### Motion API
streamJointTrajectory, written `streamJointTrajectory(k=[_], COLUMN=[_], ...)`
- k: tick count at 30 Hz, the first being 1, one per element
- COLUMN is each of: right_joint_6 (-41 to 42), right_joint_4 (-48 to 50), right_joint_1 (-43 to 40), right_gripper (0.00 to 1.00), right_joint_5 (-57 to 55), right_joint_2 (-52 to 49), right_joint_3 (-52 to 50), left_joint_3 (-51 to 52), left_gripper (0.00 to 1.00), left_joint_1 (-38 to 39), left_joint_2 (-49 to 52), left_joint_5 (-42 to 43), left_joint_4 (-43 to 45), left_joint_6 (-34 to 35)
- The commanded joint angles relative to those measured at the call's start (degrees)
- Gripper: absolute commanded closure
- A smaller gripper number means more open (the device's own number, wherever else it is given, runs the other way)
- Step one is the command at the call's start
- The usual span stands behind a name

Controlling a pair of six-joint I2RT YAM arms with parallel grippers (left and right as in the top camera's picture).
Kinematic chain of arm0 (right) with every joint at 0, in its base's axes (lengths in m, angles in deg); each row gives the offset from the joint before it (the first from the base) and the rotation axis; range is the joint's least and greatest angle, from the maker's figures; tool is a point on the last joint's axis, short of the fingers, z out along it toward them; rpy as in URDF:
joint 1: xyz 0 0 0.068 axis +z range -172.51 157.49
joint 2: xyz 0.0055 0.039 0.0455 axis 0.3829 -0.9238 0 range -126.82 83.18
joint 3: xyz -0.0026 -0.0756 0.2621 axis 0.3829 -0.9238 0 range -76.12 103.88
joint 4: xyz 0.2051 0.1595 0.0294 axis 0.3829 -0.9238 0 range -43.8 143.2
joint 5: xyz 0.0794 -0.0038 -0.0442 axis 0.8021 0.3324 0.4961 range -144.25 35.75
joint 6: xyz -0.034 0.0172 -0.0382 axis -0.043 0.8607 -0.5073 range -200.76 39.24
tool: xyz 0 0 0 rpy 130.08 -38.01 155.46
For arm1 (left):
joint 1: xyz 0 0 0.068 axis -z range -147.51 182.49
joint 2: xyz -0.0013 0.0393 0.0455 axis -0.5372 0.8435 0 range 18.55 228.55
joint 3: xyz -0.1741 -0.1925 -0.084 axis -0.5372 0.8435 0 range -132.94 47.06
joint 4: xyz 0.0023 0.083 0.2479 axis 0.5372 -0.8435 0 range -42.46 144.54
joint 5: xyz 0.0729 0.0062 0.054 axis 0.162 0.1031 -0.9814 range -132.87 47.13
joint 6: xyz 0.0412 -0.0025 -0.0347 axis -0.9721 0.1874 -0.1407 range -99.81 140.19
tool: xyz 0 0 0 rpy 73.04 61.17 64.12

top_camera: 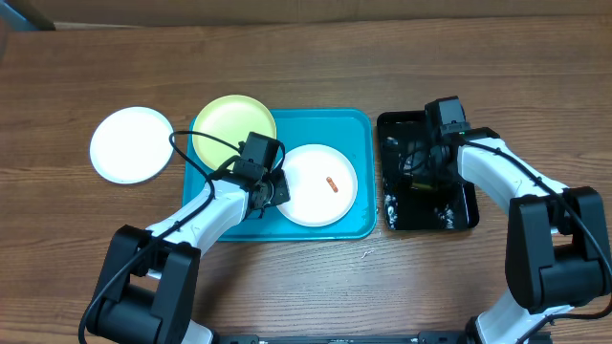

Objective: Clean dirty plates on tray and stack at the side
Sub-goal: 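Grasp the sponge in the black tray with the right gripper and dip it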

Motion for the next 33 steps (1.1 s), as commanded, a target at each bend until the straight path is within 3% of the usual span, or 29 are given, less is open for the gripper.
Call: streamJointTrajectory(k=[1, 4, 5, 9, 20, 27, 33], right_joint_6=[0.1, 0.1, 0.0, -0.3, -7.1, -7.3, -7.6], right_joint_4=[-0.7, -0.5, -0.5, -1.7, -3.8, -8.3, -9.0], right_joint_1=[-0.1, -0.1, -0.1, -0.1, -0.1, -0.1, -0.1], right_gripper=[0.56, 0.96, 0.96, 0.96, 0.96, 0.96, 0.96], right_joint_5=[-0.4, -0.2, 0.6, 6.1, 6.0, 3.8, 1.0], right_joint_2=[0.4, 0.4, 0.4, 0.5, 0.5, 0.5, 0.5], right_joint_3=[1.1, 0.9, 0.9, 2.6, 5.9, 10.1, 10.1], left_joint_3=[0.3, 0.3, 0.3, 0.3, 0.3, 0.3, 0.3], left_gripper=[0.82, 0.91, 0.96, 0.96, 0.95, 0.85, 0.92], left_joint_1=[-0.7, -0.7, -0.7, -0.7, -0.7, -0.7, -0.7], left_joint_2=[0.3, 0.3, 0.3, 0.3, 0.3, 0.3, 0.3], left_joint_5=[-1.2, -1.2, -1.2, -2.6, -2.5, -2.5, -2.5], left_joint_4=[-0.4, -0.4, -0.4, -0.4, 0.3, 0.5, 0.4], left_joint_6=[0.5, 0.4, 0.2, 0.0, -2.1, -2.1, -2.1])
